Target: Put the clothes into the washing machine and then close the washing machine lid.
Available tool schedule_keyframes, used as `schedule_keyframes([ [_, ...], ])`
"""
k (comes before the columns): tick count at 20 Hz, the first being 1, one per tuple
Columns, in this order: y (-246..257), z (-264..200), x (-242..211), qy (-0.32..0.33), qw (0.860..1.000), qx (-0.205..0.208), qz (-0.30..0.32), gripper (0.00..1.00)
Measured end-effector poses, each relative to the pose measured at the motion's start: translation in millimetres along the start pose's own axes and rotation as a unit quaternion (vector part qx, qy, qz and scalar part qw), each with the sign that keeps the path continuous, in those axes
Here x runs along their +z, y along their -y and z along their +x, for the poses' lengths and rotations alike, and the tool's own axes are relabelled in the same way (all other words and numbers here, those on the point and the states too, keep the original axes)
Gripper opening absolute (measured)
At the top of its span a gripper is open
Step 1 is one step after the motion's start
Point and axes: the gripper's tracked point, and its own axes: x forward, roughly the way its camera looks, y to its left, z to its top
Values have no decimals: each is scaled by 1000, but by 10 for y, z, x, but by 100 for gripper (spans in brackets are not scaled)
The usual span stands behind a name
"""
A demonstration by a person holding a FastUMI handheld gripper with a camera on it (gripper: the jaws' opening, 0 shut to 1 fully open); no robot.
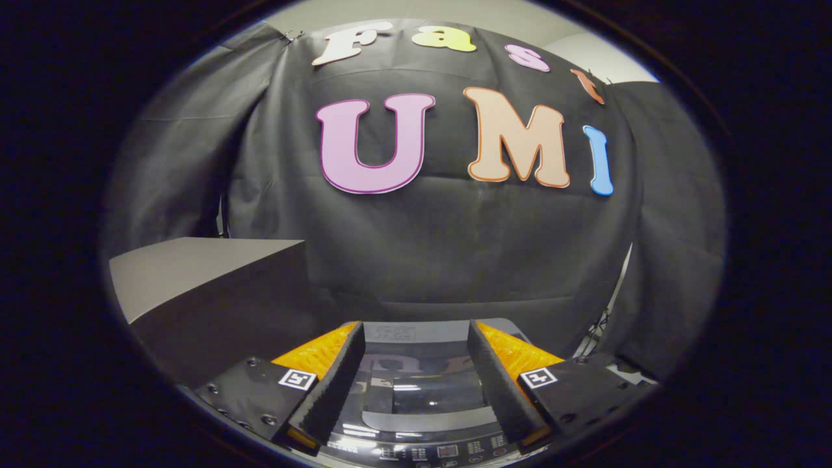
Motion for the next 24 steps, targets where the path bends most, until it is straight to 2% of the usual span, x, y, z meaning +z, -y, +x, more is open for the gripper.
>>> schedule_keyframes([
  [5, 46, -380, 114, 25, 999, 23, 26, 98],
  [10, 53, -819, 229, 64, 997, 42, -6, 98],
  [15, 121, -1225, 238, 85, 995, 45, 0, 98],
  [24, 100, -1722, 68, 83, 995, 61, 12, 98],
])
